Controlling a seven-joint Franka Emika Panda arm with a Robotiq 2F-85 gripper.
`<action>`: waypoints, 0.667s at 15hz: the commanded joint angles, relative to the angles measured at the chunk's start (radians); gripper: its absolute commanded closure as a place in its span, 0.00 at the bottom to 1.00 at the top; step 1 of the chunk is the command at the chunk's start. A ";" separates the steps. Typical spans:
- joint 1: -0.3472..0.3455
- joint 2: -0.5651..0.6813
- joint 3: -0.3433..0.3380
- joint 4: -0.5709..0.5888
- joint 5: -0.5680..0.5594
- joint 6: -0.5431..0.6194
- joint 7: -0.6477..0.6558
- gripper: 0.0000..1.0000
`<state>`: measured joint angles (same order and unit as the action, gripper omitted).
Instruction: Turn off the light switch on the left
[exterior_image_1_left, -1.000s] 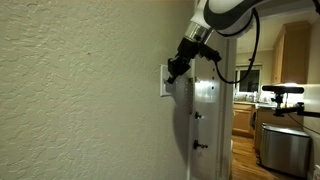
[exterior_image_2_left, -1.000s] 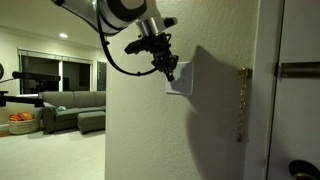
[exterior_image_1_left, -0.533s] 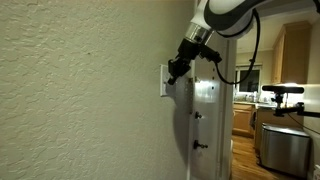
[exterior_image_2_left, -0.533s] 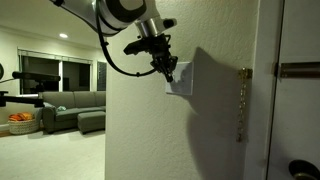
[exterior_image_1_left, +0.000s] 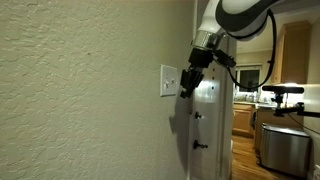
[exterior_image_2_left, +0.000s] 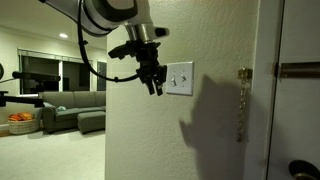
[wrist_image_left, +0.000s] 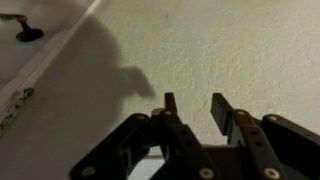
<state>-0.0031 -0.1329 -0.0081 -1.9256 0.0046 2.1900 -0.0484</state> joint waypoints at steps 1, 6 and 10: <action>-0.003 -0.064 -0.009 -0.112 0.010 -0.063 -0.032 0.27; -0.007 -0.070 -0.014 -0.210 0.001 -0.067 -0.018 0.00; -0.010 -0.076 -0.015 -0.275 -0.014 -0.056 -0.004 0.00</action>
<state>-0.0046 -0.1517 -0.0208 -2.1210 0.0007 2.1259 -0.0606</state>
